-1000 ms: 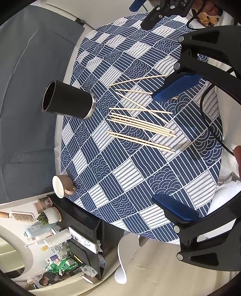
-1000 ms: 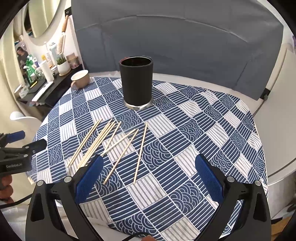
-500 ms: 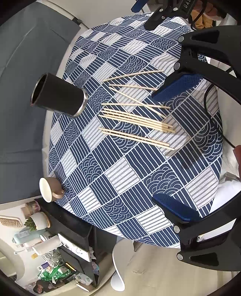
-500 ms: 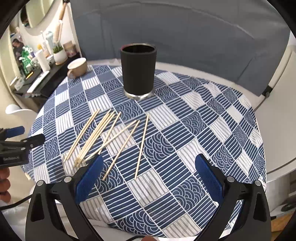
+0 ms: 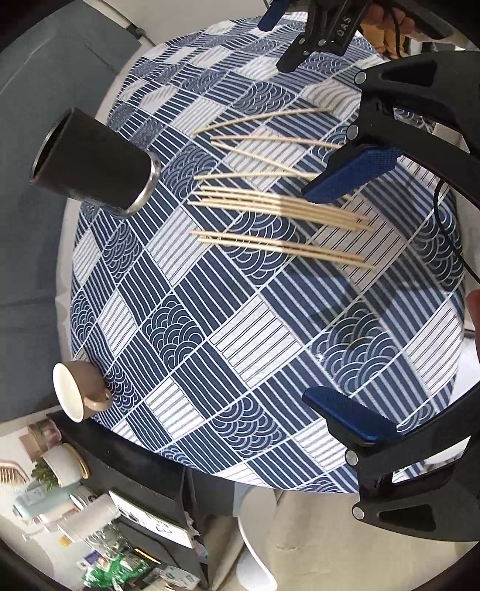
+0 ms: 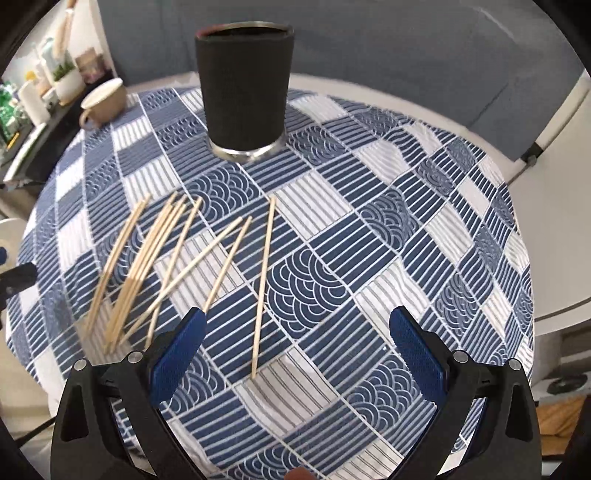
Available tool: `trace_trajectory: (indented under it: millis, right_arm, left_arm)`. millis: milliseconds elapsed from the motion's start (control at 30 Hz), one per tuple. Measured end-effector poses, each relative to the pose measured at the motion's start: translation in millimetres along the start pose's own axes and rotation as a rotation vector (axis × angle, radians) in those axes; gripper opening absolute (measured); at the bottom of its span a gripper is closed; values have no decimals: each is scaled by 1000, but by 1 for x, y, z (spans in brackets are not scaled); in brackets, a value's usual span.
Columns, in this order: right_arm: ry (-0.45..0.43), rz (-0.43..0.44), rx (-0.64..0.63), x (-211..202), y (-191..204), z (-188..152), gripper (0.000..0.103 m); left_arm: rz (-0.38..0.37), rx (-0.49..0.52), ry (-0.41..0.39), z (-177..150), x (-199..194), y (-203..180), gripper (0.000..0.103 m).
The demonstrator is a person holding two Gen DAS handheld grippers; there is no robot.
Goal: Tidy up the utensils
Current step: 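Lower the left tool and grasp one wooden stick while the right tool grasps another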
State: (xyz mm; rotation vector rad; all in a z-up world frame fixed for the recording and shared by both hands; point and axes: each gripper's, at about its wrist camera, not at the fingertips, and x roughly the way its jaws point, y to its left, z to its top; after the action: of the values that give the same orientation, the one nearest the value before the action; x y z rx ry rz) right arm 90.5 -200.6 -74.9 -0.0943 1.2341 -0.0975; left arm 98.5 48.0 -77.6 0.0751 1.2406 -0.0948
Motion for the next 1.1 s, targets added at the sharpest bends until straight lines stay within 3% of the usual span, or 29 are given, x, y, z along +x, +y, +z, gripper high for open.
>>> trace_trajectory:
  millis: [267, 667, 833, 1100]
  right_arm:
    - [93, -51, 18, 62, 7, 14, 95]
    - [145, -71, 36, 100, 2, 26, 95]
    - [141, -40, 44, 105, -1, 28, 95]
    - [164, 29, 10, 114, -9, 36, 95]
  left_arm:
    - [4, 75, 92, 18, 54, -1, 97]
    - [-38, 95, 179, 36, 106, 2, 97]
    - [-45, 104, 202, 40, 122, -1, 98]
    - [-29, 143, 173, 51, 136, -7, 99]
